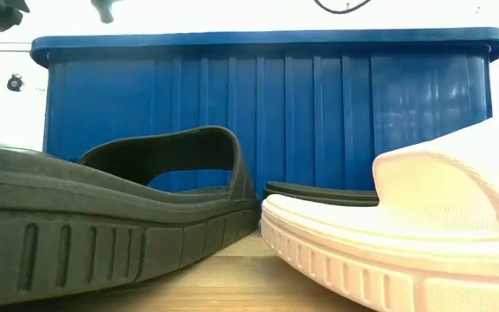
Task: Pick and place slides into bin
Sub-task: Put the pink slide into the blue bin
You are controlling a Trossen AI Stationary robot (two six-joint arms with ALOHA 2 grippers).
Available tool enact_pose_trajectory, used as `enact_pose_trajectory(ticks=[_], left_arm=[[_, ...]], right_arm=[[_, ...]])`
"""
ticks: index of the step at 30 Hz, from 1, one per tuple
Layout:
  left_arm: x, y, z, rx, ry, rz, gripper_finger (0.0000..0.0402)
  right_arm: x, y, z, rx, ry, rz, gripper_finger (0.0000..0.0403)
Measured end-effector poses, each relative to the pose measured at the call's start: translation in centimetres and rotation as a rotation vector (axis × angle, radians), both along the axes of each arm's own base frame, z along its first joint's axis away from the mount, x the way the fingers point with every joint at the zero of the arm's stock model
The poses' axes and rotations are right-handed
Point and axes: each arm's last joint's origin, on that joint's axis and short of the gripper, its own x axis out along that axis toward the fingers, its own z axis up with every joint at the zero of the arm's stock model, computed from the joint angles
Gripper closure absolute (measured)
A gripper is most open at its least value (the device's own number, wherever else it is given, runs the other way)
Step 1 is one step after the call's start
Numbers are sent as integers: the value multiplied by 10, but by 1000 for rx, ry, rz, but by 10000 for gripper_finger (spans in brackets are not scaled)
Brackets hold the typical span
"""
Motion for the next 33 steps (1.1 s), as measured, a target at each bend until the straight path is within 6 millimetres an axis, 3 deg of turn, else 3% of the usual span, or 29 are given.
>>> enact_pose_trajectory(ticks=[10,21,33], left_arm=[[4,0,-5,0,24,-1,157],[5,0,-5,0,28,-1,157],[6,0,-5,0,29,-1,157]], right_arm=[[32,29,-54,-57,43,-79,197],[45,43,-89,-168,-5,-198,197],[54,61,-122,-199,-33,-213,197]])
